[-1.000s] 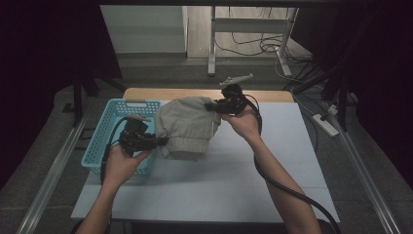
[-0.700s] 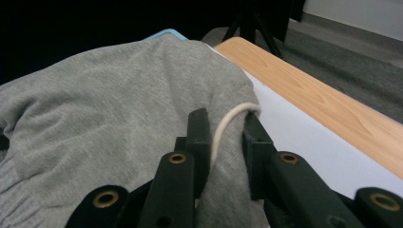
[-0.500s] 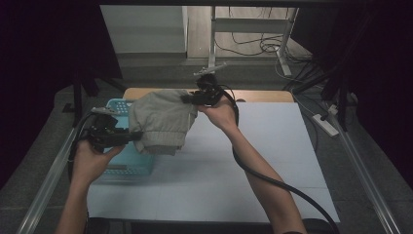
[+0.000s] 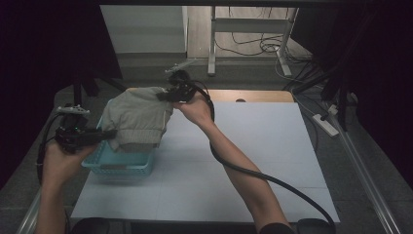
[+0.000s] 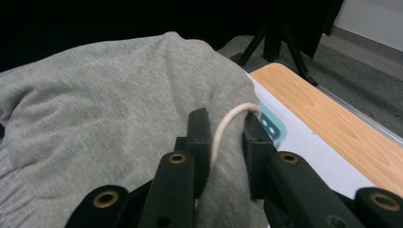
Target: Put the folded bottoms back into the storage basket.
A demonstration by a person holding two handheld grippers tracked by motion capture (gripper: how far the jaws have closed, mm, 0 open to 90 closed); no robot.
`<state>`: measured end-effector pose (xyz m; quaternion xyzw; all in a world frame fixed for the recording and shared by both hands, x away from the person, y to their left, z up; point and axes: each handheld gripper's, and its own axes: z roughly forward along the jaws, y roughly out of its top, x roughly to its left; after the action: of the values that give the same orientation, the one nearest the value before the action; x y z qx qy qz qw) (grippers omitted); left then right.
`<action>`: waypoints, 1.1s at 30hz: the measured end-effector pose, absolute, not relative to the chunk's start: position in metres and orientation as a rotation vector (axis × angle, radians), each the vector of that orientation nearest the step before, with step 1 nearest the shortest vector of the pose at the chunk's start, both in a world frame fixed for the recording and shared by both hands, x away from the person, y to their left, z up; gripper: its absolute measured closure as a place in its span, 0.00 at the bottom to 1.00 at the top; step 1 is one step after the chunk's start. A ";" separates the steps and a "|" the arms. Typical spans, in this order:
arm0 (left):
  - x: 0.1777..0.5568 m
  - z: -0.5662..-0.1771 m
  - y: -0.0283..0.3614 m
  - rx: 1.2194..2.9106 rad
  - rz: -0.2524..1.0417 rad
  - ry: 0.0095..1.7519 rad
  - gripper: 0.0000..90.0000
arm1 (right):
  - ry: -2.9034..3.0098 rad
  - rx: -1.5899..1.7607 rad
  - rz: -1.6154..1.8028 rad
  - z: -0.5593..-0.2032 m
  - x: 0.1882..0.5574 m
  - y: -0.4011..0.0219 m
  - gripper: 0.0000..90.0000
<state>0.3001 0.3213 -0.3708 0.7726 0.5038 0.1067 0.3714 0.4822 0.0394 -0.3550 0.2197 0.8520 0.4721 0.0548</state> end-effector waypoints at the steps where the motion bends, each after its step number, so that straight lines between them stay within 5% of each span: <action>1: 0.299 -0.371 0.325 1.974 0.279 1.303 0.79 | 2.590 0.663 1.431 -0.355 0.483 0.042 0.86; 33: 0.314 -0.433 0.373 1.990 0.270 1.506 0.79 | 2.665 0.703 1.321 -0.424 0.494 0.113 0.86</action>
<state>0.3135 0.3728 -0.4333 0.7536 0.5702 0.1021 0.3106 0.4938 0.1132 -0.4245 0.2297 0.8712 0.4318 0.0424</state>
